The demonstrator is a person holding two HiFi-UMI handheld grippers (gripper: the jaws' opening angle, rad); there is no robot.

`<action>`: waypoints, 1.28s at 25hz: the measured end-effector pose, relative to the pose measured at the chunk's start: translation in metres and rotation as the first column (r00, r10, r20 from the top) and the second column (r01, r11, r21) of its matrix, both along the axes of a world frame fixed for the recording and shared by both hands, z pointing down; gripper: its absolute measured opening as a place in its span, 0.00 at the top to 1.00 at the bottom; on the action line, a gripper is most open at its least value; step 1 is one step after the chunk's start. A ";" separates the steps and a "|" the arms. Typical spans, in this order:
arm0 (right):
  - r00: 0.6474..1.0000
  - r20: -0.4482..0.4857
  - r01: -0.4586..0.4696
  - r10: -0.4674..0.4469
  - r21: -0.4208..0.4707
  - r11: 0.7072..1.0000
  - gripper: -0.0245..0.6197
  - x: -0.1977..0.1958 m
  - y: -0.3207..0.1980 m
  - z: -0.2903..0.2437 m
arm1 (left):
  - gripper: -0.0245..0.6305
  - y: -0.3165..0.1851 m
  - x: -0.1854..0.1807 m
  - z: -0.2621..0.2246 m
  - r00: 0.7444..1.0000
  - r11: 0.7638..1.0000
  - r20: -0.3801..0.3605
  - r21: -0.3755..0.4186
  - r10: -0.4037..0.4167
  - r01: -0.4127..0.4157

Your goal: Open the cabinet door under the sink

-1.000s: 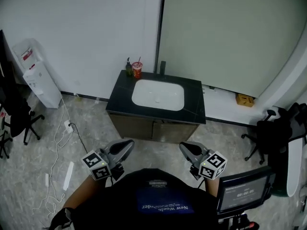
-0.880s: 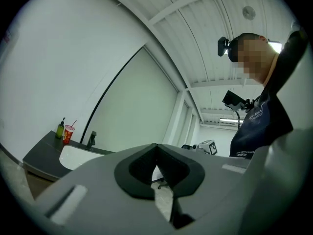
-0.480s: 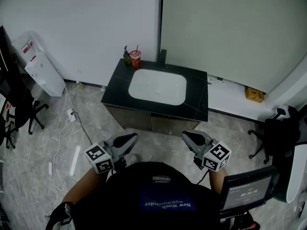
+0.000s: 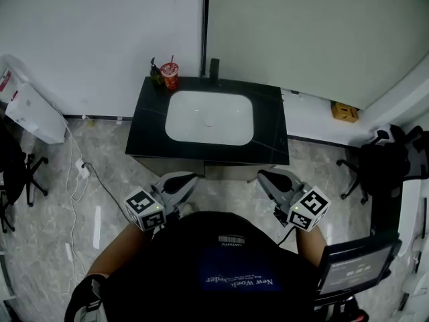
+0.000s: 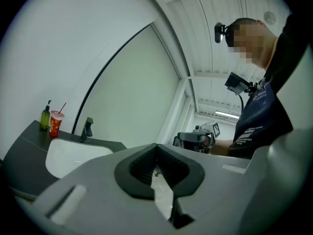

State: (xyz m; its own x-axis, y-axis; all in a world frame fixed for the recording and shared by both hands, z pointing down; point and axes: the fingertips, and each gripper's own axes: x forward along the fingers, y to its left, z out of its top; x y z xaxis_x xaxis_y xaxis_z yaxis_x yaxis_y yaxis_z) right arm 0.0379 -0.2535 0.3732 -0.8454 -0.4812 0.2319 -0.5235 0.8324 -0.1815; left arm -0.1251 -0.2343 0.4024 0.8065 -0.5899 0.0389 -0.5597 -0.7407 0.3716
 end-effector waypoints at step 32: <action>0.996 -0.011 0.084 -0.086 -0.135 0.987 0.96 -0.044 -0.158 0.098 | 0.87 -0.070 0.036 0.294 0.745 0.947 0.601 -0.292 0.290 -0.133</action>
State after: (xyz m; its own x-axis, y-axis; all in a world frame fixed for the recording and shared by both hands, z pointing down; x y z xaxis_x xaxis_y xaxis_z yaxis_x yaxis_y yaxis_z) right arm -0.0063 -0.4114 0.4707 -0.8773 -0.3714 0.3040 -0.4559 0.8428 -0.2860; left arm -0.0895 -0.3040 0.6965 0.6533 -0.3197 0.6863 -0.5617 -0.8125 0.1562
